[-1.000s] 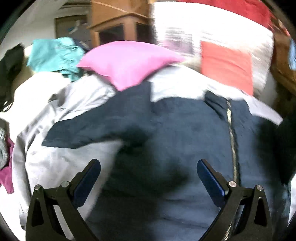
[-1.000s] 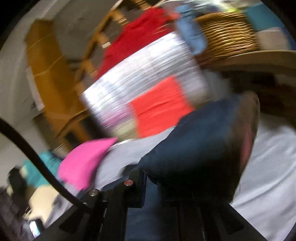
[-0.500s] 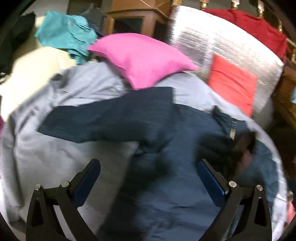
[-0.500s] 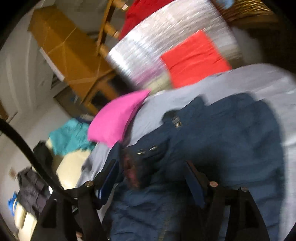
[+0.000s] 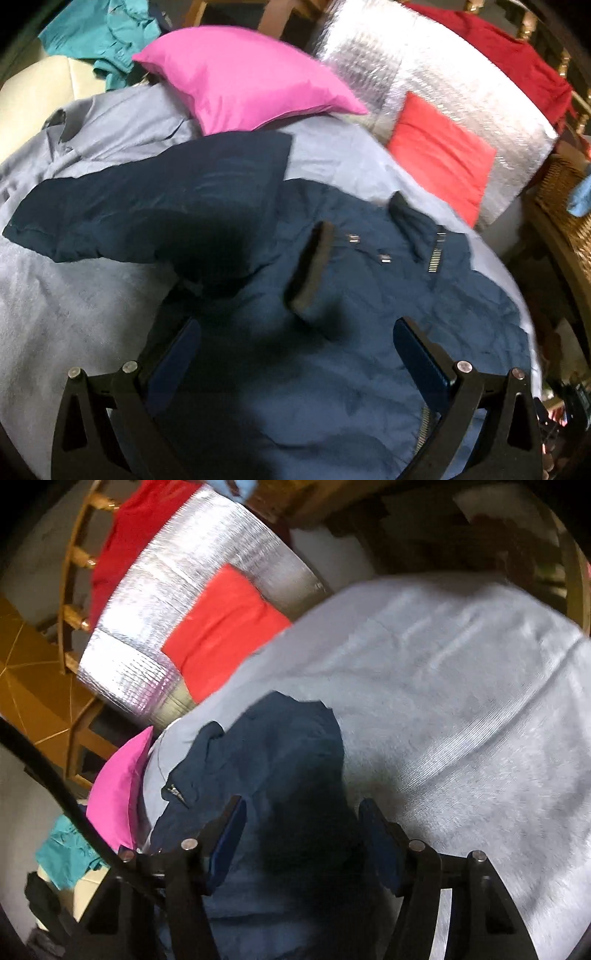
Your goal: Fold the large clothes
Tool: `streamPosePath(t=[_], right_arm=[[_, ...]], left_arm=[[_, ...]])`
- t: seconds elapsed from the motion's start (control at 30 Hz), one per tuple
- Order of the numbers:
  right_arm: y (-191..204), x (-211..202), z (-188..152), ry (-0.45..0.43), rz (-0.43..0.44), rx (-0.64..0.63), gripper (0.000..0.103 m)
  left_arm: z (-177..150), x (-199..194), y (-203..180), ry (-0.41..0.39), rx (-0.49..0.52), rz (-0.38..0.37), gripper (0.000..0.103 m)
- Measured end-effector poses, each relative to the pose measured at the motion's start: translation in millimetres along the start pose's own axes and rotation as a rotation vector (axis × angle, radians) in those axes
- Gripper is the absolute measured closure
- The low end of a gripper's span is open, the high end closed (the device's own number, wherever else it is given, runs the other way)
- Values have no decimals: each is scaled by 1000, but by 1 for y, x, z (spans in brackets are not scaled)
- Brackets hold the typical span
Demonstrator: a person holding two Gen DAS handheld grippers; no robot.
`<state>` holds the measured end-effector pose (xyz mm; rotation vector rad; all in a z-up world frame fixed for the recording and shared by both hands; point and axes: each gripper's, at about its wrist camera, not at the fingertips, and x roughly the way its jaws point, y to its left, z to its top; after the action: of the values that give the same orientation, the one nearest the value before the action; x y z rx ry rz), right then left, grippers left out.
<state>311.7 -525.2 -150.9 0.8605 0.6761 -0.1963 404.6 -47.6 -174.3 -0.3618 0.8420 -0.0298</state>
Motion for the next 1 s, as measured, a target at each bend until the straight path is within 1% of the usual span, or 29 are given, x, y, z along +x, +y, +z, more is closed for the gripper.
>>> streamPosePath(t=[0.1, 0.13, 0.17, 0.2, 0.27, 0.33, 0.37, 0.47, 0.5, 0.6, 0.67, 0.7, 0.73, 0.77, 0.83, 0.87, 0.93, 1.0], right_arm=[[-7, 15, -1, 43, 4, 9, 36], [-10, 22, -1, 57, 4, 11, 36], [-12, 26, -4, 69, 1, 16, 42], [-13, 31, -6, 82, -5, 23, 51], [-12, 37, -11, 94, -45, 20, 62], [-9, 35, -14, 78, -49, 25, 69], [-5, 31, -14, 60, -44, 21, 71], [6, 27, -17, 40, -43, -23, 71], [9, 29, -19, 42, -54, -45, 71], [13, 35, -24, 49, -99, -67, 71], [13, 35, -25, 44, -93, -60, 71], [14, 34, -25, 42, -90, -62, 71], [16, 34, -26, 40, -89, -68, 71], [18, 35, -27, 38, -94, -82, 71], [23, 38, -29, 35, -108, -102, 71], [23, 38, -29, 35, -112, -109, 71], [23, 37, -28, 31, -104, -102, 71], [24, 32, -27, 18, -82, -91, 71]], left_arm=[[1, 15, 17, 55, -50, 61, 1], [1, 19, 23, 59, -69, 78, 5], [1, 21, 25, 61, -76, 91, 11], [0, 22, 26, 61, -73, 100, 15], [0, 22, 21, 50, -48, 99, 29], [1, 21, 17, 44, -50, 65, 30], [0, 21, 16, 41, -58, 46, 29], [3, 21, 9, 40, -81, -2, 26], [3, 25, 6, 41, -82, -17, 25], [4, 36, -3, 61, -49, -31, 25], [4, 42, -10, 68, -28, -22, 26], [3, 44, -12, 60, -21, -22, 28], [4, 45, -14, 44, -11, -33, 44], [5, 46, -17, 37, -1, -41, 67], [8, 52, -18, 46, 1, -39, 74], [8, 52, -17, 36, -5, -41, 84], [10, 47, -17, 22, -4, -49, 88], [12, 38, -18, 13, 7, -55, 89]])
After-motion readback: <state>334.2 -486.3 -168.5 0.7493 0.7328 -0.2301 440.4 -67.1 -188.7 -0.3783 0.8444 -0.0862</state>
